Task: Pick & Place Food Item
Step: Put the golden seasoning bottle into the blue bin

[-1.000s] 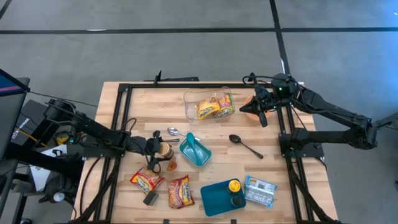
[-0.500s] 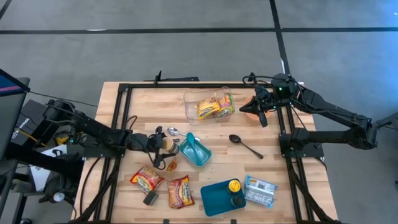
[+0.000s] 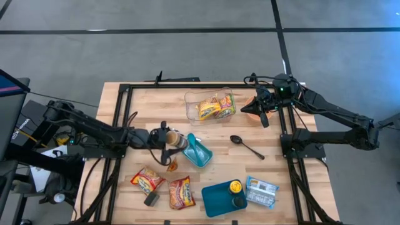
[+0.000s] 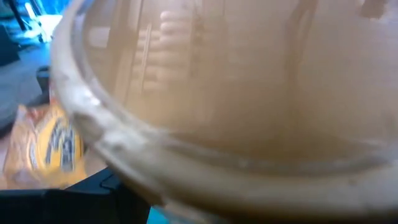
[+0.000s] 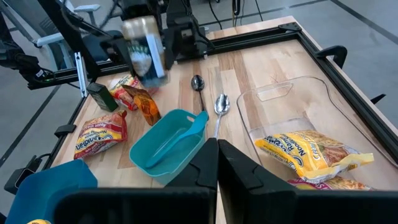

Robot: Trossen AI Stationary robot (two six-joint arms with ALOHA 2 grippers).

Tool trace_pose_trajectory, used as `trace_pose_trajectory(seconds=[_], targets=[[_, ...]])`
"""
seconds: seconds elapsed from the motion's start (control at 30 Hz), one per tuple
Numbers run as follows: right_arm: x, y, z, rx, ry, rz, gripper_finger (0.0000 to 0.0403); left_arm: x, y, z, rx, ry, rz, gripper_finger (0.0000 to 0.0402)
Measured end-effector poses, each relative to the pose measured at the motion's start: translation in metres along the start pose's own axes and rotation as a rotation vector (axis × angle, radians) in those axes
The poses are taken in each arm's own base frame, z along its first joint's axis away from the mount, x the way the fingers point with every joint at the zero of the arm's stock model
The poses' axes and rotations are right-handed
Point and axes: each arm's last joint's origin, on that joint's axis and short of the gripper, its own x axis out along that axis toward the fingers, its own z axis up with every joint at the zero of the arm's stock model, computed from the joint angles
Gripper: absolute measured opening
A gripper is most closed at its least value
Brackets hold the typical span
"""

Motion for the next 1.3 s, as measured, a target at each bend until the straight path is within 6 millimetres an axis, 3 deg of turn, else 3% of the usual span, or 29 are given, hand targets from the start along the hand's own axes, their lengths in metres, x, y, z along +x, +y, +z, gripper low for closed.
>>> trace_pose_trajectory(seconds=[0.27,0.47,0.7,1.3], targets=[[0.0,0.0,0.0,0.0,0.0,0.001,0.0,0.005,-0.004,0.048,-0.054,-0.138,0.055,0.028],[0.0,0.0,0.0,0.0,0.0,0.0,0.0,0.006,0.001,0.065,-0.124,-0.214,0.105,0.0281],[0.0,0.0,0.0,0.0,0.0,0.001,0.0,0.008,0.011,0.068,-0.315,-0.254,0.126,0.0279],[0.0,0.0,0.0,0.0,-0.001,0.0,0.0,0.009,0.013,0.069,-0.345,-0.257,0.127,0.0277]])
